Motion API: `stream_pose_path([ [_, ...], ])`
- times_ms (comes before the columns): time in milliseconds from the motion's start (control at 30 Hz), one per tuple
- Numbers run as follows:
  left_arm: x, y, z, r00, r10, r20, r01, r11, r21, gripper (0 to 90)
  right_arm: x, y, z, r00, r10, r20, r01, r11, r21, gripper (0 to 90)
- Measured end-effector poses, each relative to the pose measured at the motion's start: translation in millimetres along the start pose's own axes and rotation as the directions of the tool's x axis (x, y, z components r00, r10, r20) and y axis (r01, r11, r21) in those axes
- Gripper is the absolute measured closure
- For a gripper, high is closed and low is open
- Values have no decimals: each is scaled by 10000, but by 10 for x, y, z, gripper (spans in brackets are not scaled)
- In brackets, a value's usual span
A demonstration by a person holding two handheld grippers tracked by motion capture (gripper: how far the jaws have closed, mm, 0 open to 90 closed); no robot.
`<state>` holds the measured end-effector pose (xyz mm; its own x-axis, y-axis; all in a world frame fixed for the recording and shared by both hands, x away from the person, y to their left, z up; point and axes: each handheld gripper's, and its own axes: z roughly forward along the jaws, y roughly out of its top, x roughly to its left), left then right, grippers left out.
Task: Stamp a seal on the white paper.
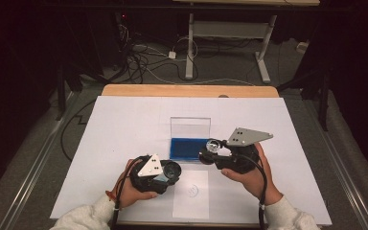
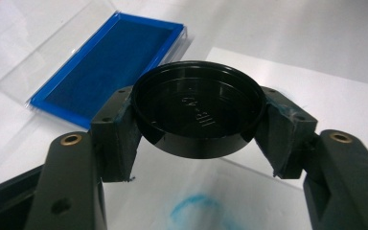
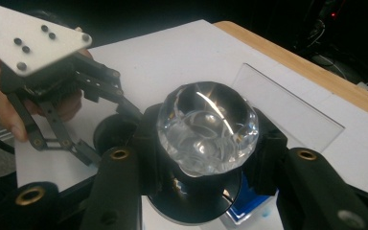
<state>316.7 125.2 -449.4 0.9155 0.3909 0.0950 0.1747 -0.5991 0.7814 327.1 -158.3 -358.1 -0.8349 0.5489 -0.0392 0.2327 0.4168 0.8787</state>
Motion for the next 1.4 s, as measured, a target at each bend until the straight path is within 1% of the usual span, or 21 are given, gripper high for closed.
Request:
stream_pose_path([
  [67, -21, 27, 17, 10000, 43, 81, -42, 10000, -57, 368, 33, 1, 23, 9998, -3, -191, 2, 10000, -50, 572],
  [133, -43, 51, 31, 9998, 43, 207, -40, 9999, -143, 368, 70, 3, 50, 9996, -59, -285, 58, 10000, -45, 572],
  [200, -66, 74, 50, 9997, 121, 213, -118, 9998, -138, 368, 100, 2, 76, 9988, -61, -488, 58, 10000, -66, 572],
  [267, -83, 92, 67, 9994, 53, 329, -46, 9998, -212, 368, 126, 0, 103, 9982, -116, -587, 108, 9999, -127, 572],
  [467, -135, 151, 115, 9988, 140, 478, -123, 9993, -351, 368, 212, -15, 191, 9958, -89, -916, 80, 9999, -99, 572],
  [500, -145, 163, 126, 9989, 130, 452, -114, 9993, -357, 368, 223, -19, 204, 9952, -81, -980, 72, 9999, -96, 572],
  [533, -153, 172, 132, 9988, 215, 439, -200, 9992, -336, 368, 233, -21, 218, 9943, -99, -1060, 92, 9999, -75, 572],
  [633, -167, 195, 145, 9983, 254, 522, -236, 9991, -357, 368, 264, -28, 249, 9923, -70, -1240, 61, 10000, -71, 572],
  [733, -172, 214, 149, 9982, 146, 579, -116, 9986, -509, 368, 289, -34, 274, 9901, -4, -1401, 1, 10000, -16, 572],
  [767, -176, 220, 150, 9981, 100, 601, -67, 9984, -560, 368, 296, -35, 282, 9896, -54, -1437, 54, 10000, -6, 572],
  [933, -167, 246, 140, 9982, -21, 604, 68, 9970, -775, 367, 310, -36, 292, 9885, -68, -1514, 67, 10000, -14, 572],
  [1033, -163, 252, 140, 9983, -34, 574, 80, 9969, -788, 368, 312, -36, 291, 9889, -76, -1483, 77, 10000, 0, 572],
  [1133, -159, 243, 142, 9985, -16, 553, 55, 9974, -713, 368, 307, -33, 283, 9894, -92, -1449, 89, 10000, -26, 572],
  [1233, -142, 230, 144, 9993, 59, 373, -37, 9983, -586, 368, 299, -32, 277, 9901, -132, -1400, 132, 9999, -12, 572],
  [1267, -129, 218, 142, 9995, 151, 278, -138, 9988, -474, 368, 298, -34, 274, 9907, -139, -1350, 140, 9999, -3, 572],
  [1333, -98, 185, 141, 9998, 48, 214, -40, 9994, -358, 368, 295, -44, 269, 9907, -174, -1350, 180, 9998, 30, 572],
  [1400, -69, 160, 138, 10000, 16, 62, -15, 9996, -273, 368, 289, -68, 268, 9911, -163, -1324, 182, 9997, 133, 572],
])
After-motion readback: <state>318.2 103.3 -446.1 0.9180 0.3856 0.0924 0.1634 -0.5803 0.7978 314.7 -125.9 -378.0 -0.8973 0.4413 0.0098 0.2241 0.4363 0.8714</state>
